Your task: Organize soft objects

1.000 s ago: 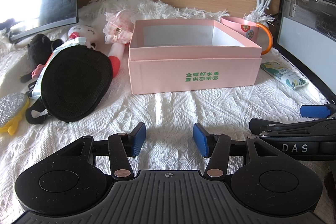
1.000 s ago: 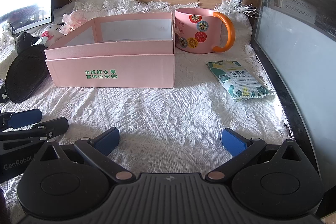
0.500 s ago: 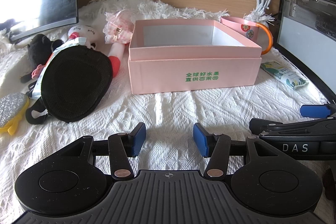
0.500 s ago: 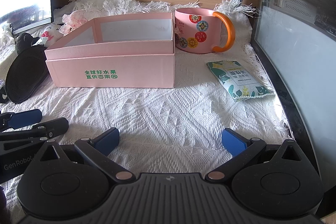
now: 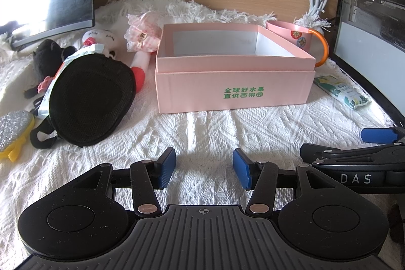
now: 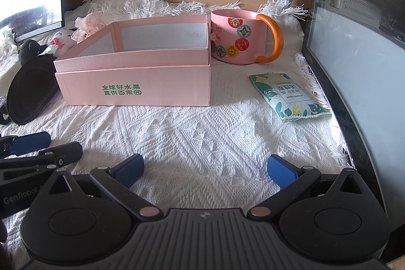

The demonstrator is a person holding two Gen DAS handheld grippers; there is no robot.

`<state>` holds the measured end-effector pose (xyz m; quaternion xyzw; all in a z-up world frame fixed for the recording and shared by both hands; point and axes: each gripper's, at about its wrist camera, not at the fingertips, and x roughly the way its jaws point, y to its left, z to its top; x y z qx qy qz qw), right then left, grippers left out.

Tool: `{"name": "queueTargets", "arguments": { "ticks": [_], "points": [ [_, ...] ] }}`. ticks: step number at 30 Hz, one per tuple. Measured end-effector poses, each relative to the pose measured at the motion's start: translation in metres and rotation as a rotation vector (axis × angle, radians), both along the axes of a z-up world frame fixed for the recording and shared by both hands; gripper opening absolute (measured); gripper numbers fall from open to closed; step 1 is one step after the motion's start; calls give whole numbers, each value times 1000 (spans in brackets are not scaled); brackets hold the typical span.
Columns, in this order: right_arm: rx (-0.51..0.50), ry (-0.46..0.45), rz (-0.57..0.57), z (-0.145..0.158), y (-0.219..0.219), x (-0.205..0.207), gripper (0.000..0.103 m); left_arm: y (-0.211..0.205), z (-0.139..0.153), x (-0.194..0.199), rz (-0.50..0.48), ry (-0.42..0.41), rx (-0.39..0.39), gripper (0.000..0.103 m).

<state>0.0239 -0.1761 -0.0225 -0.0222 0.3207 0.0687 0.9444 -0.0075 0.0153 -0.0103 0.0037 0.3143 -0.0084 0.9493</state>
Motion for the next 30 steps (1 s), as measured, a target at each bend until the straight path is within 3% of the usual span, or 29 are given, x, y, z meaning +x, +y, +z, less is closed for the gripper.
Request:
{"name": "queueTargets", "arguments": {
  "ticks": [4,7,14,17,20,25,30],
  "points": [
    [1,0,4,0,-1,0,103,1,-1,-1,-1,0,1,56],
    [0,9,37,0,-3,0,103,9,0,-4,-26,-3,-57,54],
    [-31,115,101,7,-3,11,103,60,25,-14,-81,23,-128,53],
    [-36,163,105,10,-2,17,103,93,45,-24,-86,-19,-98,53],
    [-48,190,130,11,0,21,103,142,56,-24,-40,16,-82,53],
    [-73,239,131,17,10,26,95,255,68,-13,138,63,-160,51],
    [-126,90,152,40,66,-10,95,328,62,14,120,145,-266,51]
  ]
}}
